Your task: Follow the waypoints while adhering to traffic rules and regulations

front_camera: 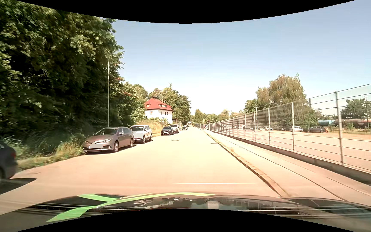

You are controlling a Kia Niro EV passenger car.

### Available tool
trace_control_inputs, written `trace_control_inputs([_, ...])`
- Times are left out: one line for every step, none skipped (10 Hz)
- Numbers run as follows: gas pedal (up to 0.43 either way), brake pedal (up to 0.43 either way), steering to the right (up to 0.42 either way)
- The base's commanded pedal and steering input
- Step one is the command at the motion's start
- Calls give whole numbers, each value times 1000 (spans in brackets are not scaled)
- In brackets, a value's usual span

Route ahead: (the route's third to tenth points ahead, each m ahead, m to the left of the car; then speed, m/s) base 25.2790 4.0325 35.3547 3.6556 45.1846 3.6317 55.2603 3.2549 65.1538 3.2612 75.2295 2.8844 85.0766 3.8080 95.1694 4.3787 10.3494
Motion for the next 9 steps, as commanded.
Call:
trace_control_inputs([157, 0, -5])
trace_control_inputs([157, 0, -5])
trace_control_inputs([157, 0, -5])
trace_control_inputs([157, 0, -4])
trace_control_inputs([157, 0, -4])
trace_control_inputs([157, 0, -3])
trace_control_inputs([157, 0, -1])
trace_control_inputs([169, 0, 0])
trace_control_inputs([169, 0, 0])
